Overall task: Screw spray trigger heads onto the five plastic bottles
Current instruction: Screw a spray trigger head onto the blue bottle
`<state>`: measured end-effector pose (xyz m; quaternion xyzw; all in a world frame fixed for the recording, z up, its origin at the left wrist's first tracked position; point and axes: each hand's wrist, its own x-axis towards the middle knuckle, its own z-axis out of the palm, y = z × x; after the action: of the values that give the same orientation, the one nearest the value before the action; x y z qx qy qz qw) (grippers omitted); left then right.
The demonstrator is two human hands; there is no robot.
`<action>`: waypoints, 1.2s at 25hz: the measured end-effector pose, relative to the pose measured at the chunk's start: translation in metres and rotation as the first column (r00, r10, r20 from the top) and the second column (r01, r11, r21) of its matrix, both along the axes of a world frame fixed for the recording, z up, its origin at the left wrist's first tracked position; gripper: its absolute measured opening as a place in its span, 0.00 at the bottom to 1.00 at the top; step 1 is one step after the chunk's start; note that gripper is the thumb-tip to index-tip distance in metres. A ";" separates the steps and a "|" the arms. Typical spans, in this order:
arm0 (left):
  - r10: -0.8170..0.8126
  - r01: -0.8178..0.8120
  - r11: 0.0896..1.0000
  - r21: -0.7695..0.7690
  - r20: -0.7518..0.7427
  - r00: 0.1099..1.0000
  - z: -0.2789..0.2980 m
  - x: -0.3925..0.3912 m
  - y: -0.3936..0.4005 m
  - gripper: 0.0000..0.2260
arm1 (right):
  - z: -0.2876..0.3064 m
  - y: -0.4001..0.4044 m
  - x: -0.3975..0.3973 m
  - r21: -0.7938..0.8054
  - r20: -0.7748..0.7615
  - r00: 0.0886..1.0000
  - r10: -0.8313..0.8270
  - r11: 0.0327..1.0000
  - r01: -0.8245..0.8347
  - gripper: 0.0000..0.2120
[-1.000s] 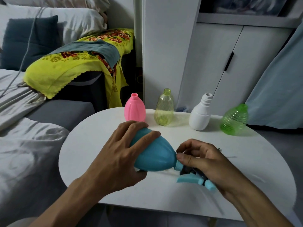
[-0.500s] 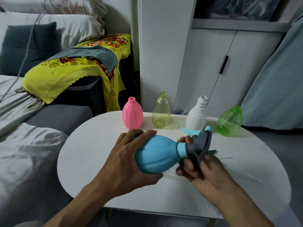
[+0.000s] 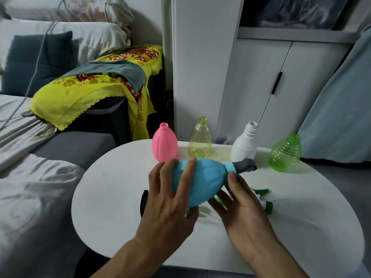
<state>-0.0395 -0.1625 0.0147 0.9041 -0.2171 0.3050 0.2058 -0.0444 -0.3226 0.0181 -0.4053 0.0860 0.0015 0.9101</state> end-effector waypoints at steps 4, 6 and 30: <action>-0.205 0.191 0.973 0.132 0.102 0.973 -0.002 -0.006 -0.008 0.40 | 0.004 -0.014 0.005 0.120 -0.104 0.995 -0.007 0.993 0.020 0.28; -0.317 0.309 0.945 -0.104 -0.072 0.946 0.006 -0.009 -0.006 0.36 | 0.009 -0.024 0.006 0.061 -0.085 0.996 0.003 0.998 0.002 0.28; -0.576 0.140 0.787 -0.600 -0.635 0.515 0.029 0.005 0.019 0.35 | 0.025 -0.025 -0.003 -0.201 0.316 0.941 0.123 0.978 -0.061 0.17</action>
<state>-0.0344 -0.1437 0.0433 0.7931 -0.2087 -0.1368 0.5556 -0.0478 -0.3480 0.0434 -0.4876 -0.0852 -0.0309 0.8684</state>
